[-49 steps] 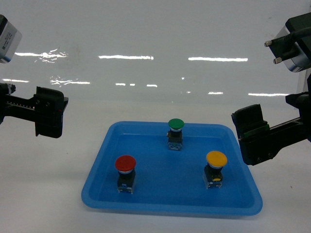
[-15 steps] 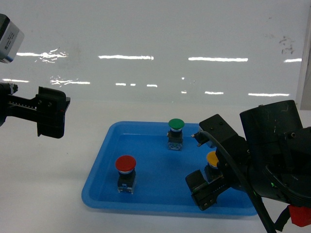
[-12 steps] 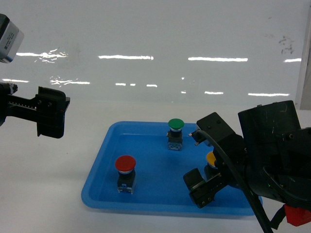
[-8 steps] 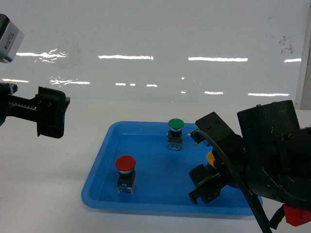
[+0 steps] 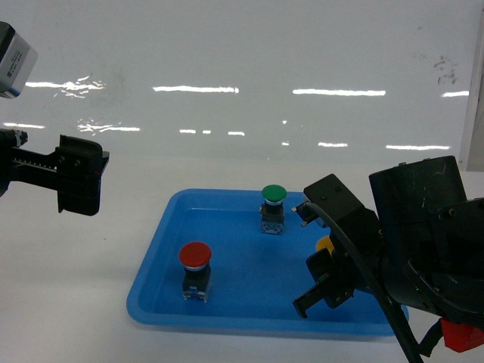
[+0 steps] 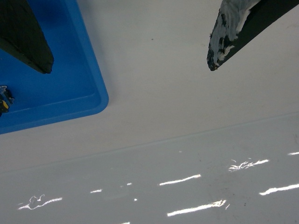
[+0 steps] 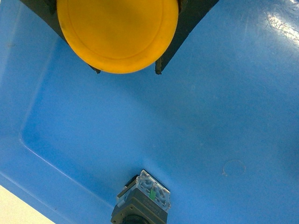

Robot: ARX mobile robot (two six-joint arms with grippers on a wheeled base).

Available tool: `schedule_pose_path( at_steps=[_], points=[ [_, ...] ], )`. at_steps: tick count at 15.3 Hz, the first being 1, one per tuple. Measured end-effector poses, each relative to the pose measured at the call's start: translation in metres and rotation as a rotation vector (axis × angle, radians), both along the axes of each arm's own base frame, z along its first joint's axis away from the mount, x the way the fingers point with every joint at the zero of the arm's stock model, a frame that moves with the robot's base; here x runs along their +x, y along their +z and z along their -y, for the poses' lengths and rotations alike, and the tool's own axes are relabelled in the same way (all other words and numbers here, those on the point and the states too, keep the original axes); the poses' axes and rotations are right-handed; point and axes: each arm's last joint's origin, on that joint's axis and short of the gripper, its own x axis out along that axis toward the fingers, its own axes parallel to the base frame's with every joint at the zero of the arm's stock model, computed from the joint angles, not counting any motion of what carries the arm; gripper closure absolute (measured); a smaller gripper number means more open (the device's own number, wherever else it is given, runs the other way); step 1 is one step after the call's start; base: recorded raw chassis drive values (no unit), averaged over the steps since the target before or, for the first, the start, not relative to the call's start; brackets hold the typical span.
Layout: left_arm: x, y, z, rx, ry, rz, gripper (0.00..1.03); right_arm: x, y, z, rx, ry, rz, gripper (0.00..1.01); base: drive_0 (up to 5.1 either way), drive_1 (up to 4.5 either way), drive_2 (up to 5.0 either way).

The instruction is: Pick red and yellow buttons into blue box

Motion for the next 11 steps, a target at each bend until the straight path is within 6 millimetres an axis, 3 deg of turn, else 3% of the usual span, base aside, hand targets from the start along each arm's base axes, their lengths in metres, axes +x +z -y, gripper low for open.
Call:
schedule_pose_path(
  at_steps=[3,6,8,11],
  points=[
    [0.0,0.0,0.0,0.0,0.0,0.0,0.05,-0.008,0.008,0.01,-0.008,-0.032,0.018,0.71,0.0,0.0,0.0],
    [0.0,0.0,0.0,0.0,0.0,0.0,0.05,-0.014,0.052,0.024,0.028,-0.067,0.119,0.71,0.0,0.0,0.0],
    [0.0,0.0,0.0,0.0,0.0,0.0,0.05,-0.022,0.093,0.034,0.066,-0.085,0.204,0.71,0.0,0.0,0.0],
    [0.0,0.0,0.0,0.0,0.0,0.0,0.05,-0.047,0.122,0.053,0.101,-0.115,0.237,0.71,0.0,0.0,0.0]
  ],
)
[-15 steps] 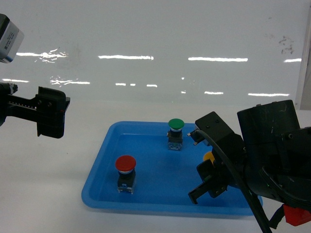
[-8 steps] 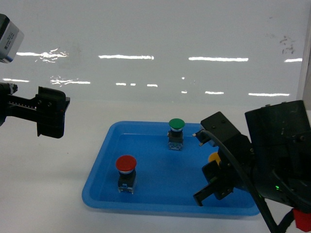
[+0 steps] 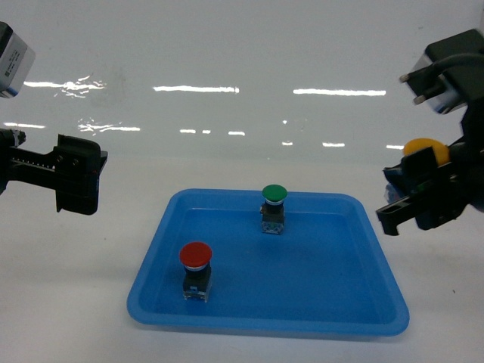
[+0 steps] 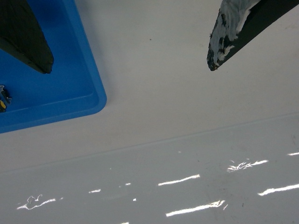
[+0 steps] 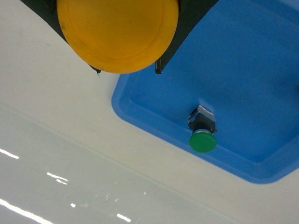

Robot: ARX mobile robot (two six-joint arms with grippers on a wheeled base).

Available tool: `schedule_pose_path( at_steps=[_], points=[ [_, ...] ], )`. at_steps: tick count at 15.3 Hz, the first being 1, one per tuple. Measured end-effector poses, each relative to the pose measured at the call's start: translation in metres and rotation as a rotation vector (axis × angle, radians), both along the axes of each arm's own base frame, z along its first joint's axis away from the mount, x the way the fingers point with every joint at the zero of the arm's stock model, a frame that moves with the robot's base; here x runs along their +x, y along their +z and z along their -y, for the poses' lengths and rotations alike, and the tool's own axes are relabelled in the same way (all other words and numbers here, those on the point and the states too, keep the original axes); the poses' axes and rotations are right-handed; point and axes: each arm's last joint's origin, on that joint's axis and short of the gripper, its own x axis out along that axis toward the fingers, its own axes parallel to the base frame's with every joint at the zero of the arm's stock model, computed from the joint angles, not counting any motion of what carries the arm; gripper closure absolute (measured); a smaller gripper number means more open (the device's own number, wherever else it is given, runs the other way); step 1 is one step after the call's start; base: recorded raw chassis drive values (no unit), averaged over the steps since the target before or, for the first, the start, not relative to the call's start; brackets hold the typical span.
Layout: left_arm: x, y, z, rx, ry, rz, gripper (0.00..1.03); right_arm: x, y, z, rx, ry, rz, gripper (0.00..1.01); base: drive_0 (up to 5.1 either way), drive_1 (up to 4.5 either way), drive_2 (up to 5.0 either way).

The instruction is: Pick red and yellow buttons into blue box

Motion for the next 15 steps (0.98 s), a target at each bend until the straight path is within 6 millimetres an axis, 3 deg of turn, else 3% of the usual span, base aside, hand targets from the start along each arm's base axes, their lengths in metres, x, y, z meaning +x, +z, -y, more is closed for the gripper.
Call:
schedule_pose_path(
  at_steps=[3,6,12,15],
  points=[
    [0.0,0.0,0.0,0.0,0.0,0.0,0.05,-0.03,0.03,0.015,0.047,-0.012,0.066,0.71,0.0,0.0,0.0],
    [0.0,0.0,0.0,0.0,0.0,0.0,0.05,-0.052,0.043,0.026,0.07,-0.022,0.094,0.72,0.0,0.0,0.0],
    [0.0,0.0,0.0,0.0,0.0,0.0,0.05,-0.105,0.037,0.06,0.08,-0.13,0.128,0.72,0.0,0.0,0.0],
    [0.0,0.0,0.0,0.0,0.0,0.0,0.05,-0.108,0.032,0.068,0.079,-0.142,0.113,0.72,0.0,0.0,0.0]
  ],
)
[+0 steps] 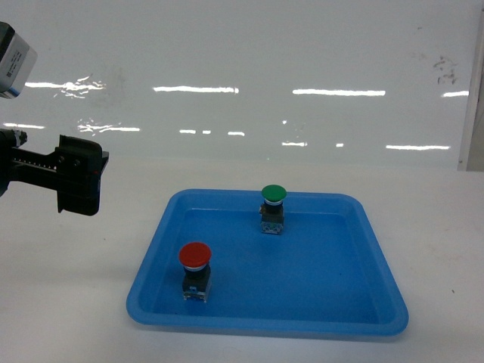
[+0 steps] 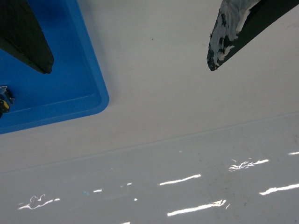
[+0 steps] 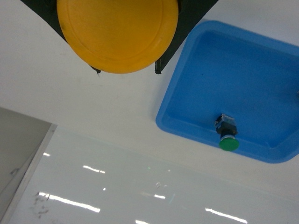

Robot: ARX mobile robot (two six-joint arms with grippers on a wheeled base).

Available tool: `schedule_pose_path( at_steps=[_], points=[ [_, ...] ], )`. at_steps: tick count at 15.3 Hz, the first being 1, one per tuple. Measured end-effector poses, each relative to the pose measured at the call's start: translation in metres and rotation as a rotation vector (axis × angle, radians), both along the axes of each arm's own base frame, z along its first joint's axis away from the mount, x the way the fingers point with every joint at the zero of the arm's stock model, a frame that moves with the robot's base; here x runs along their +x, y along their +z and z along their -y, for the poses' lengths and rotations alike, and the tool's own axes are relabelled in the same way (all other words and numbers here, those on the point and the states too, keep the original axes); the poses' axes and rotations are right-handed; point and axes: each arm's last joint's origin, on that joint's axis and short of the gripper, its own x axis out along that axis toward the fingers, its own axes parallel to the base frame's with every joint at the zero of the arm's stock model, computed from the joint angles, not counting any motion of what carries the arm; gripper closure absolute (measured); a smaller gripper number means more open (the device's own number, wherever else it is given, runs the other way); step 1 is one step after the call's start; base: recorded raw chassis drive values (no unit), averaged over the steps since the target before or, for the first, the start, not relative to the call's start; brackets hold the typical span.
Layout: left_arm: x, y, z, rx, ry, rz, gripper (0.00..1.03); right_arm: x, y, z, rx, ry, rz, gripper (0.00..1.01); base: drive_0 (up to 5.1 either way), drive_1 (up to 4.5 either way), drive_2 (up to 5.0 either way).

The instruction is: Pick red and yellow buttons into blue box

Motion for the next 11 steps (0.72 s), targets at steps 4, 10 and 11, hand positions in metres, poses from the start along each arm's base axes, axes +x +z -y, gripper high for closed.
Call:
schedule_pose_path(
  at_steps=[4,10,11],
  points=[
    [0.0,0.0,0.0,0.0,0.0,0.0,0.05,0.0,-0.001,0.003,-0.022,-0.007,0.0,0.72,0.0,0.0,0.0],
    [0.046,-0.014,0.02,-0.008,-0.099,-0.214,0.05,0.0,-0.001,0.003,-0.025,-0.006,0.0,0.72,0.0,0.0,0.0],
    [0.047,-0.014,0.021,-0.009,-0.102,-0.215,0.05,0.0,-0.001,0.003,-0.025,-0.006,0.0,0.72,0.0,0.0,0.0]
  ],
)
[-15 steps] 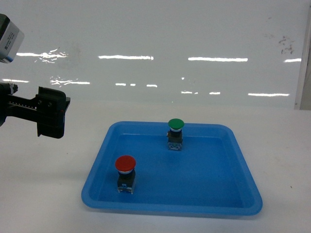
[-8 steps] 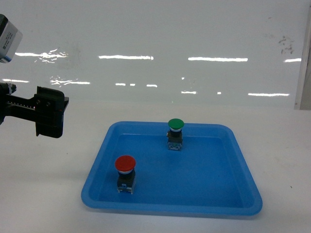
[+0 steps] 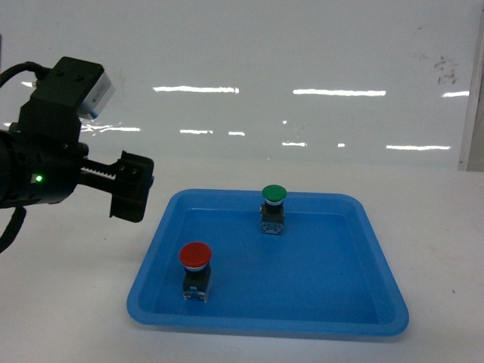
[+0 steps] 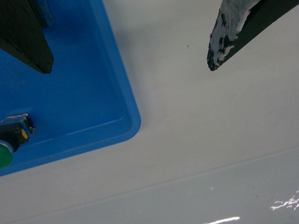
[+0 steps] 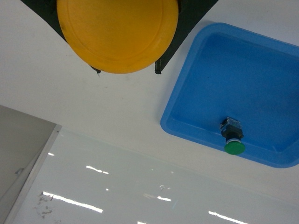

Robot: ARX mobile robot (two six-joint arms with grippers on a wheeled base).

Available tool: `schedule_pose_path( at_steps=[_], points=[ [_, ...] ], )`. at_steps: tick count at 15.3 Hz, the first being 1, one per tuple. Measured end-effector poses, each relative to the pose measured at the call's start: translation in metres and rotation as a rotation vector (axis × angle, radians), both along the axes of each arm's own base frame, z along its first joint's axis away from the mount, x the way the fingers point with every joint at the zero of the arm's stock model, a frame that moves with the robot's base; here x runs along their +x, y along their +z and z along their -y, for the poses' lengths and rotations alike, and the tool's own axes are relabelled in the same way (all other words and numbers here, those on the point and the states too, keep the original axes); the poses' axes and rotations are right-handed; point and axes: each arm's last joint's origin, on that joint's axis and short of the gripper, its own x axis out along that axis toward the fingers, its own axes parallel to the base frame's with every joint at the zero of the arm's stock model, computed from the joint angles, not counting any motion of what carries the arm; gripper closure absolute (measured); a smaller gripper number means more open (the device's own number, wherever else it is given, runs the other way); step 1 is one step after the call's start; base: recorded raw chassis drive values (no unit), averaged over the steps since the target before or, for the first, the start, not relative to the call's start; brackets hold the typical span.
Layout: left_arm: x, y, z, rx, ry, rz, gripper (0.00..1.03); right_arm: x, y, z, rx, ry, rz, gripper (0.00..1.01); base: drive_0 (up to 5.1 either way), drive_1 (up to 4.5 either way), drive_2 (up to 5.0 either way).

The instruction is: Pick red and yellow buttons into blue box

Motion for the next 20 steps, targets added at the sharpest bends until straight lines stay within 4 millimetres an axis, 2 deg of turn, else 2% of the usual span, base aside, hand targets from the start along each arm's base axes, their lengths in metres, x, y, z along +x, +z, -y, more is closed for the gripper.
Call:
schedule_pose_path(
  at_steps=[8,11,12,15,17,18,20],
  points=[
    [0.013,-0.002,0.008,-0.002,-0.025,-0.025,0.05,0.0,0.0,0.0,0.0,0.0,0.0,0.72,0.0,0.0,0.0],
    [0.016,-0.017,0.019,0.022,-0.051,-0.073,0.05,0.0,0.0,0.0,0.0,0.0,0.0,0.72,0.0,0.0,0.0],
    [0.016,-0.028,0.028,0.03,-0.077,-0.099,0.05,0.0,0.0,0.0,0.0,0.0,0.0,0.72,0.0,0.0,0.0],
    [0.011,-0.03,0.056,0.019,-0.15,-0.088,0.05,0.0,0.0,0.0,0.0,0.0,0.0,0.72,0.0,0.0,0.0],
    [0.003,-0.053,0.067,0.02,-0.169,-0.163,0.05,0.0,0.0,0.0,0.0,0.0,0.0,0.72,0.0,0.0,0.0],
    [0.002,-0.055,0.072,0.015,-0.173,-0.158,0.05,0.0,0.0,0.0,0.0,0.0,0.0,0.72,0.0,0.0,0.0],
    [-0.004,-0.072,0.079,0.025,-0.174,-0.21,0.05,0.0,0.0,0.0,0.0,0.0,0.0,0.72,0.0,0.0,0.0]
  ],
)
